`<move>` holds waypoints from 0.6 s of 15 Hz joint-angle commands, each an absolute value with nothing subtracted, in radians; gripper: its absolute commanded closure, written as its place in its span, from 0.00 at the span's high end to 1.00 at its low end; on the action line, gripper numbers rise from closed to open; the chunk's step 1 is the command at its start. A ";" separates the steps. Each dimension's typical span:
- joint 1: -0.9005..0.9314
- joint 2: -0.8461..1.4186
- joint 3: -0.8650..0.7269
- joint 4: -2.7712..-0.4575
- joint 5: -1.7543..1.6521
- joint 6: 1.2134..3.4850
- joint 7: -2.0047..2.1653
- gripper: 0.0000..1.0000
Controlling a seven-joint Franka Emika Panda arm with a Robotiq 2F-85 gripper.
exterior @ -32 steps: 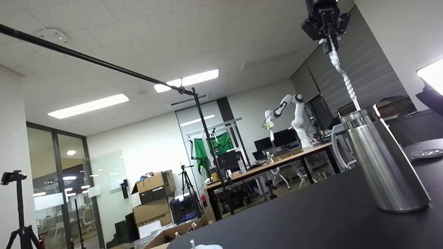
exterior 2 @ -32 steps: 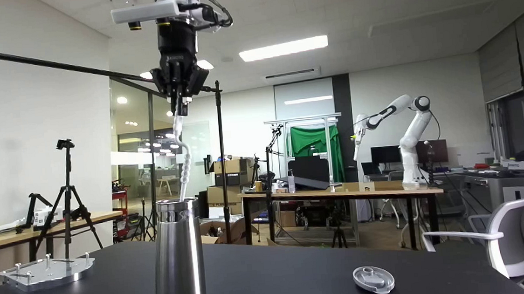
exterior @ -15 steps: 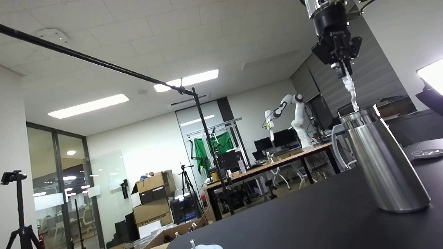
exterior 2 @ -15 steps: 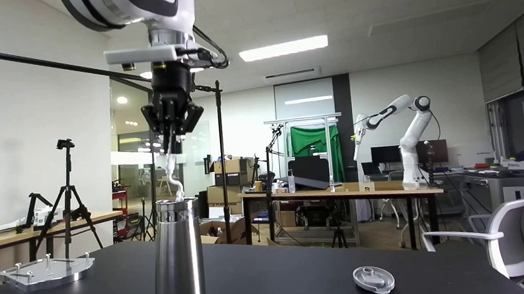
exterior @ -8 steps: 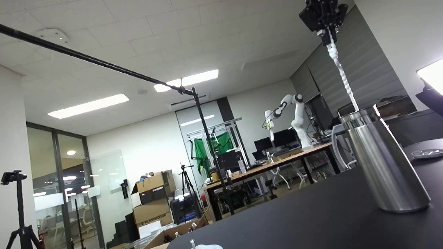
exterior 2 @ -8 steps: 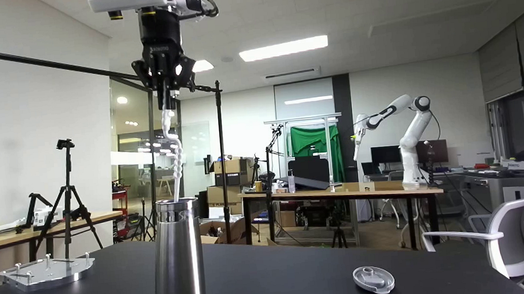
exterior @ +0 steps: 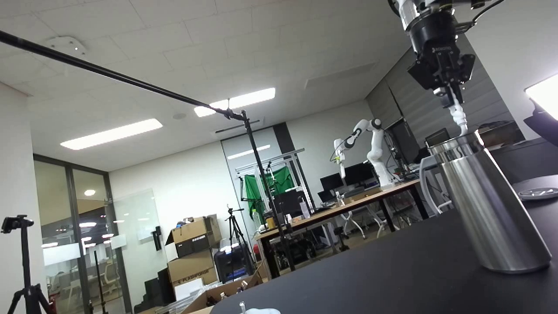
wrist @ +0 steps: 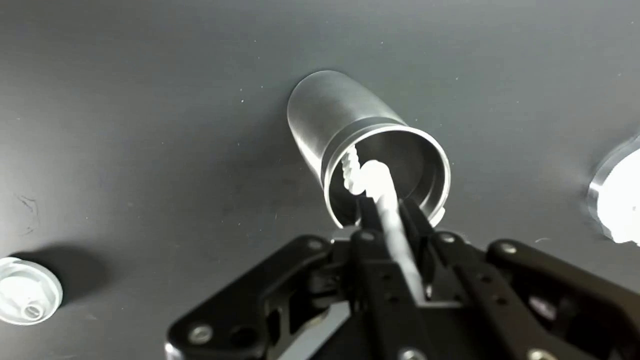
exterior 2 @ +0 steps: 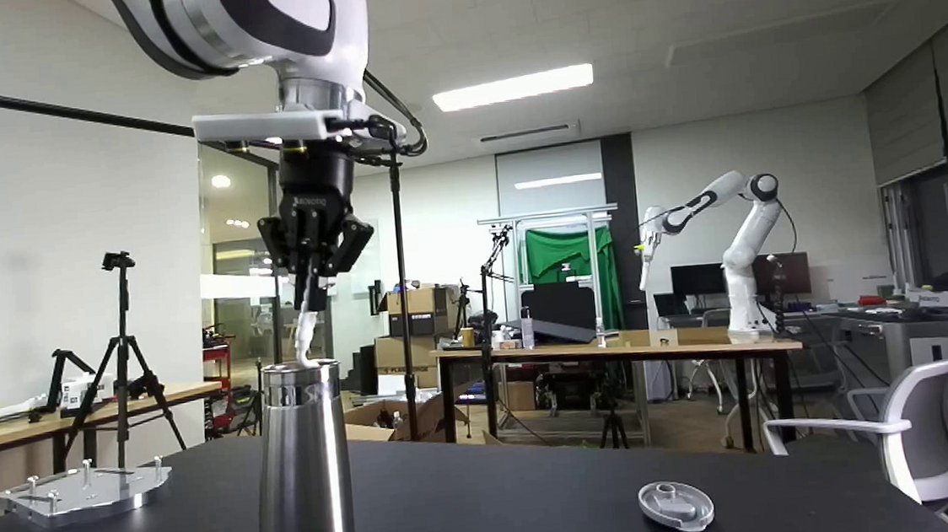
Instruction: Use the brush to scrub inside the jar
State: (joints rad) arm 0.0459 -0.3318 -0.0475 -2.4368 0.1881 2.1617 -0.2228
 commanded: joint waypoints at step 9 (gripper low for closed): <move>0.036 -0.423 -0.041 -2.264 0.128 1.973 -0.199 0.04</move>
